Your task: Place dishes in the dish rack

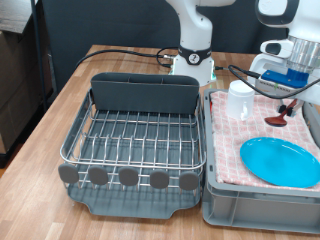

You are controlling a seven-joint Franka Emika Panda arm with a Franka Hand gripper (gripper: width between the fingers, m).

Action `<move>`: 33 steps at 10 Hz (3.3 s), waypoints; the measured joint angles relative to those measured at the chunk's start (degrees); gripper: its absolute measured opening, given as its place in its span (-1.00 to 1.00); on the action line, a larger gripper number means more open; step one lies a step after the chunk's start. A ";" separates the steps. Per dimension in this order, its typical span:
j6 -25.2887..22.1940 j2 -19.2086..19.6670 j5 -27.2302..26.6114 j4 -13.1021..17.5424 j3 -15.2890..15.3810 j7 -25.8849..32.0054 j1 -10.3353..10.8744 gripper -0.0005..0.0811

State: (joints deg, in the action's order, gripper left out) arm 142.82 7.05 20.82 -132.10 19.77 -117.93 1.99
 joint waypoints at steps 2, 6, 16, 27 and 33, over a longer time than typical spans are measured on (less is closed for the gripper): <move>-3.14 -1.95 -4.98 -1.80 -1.23 -2.67 -0.79 -0.79; -6.38 -9.31 -9.30 -7.46 -3.74 -11.31 -1.50 -0.79; -11.27 -22.20 -18.45 -16.92 -9.81 -16.70 -1.65 -0.79; -11.31 -32.69 -21.57 -26.80 -19.60 -11.55 -2.63 -0.79; -14.96 -33.19 -29.94 -28.40 -28.24 0.64 -2.32 -0.79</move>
State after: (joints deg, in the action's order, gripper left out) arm 127.86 -26.14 -9.12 -160.49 -8.47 -117.29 -0.32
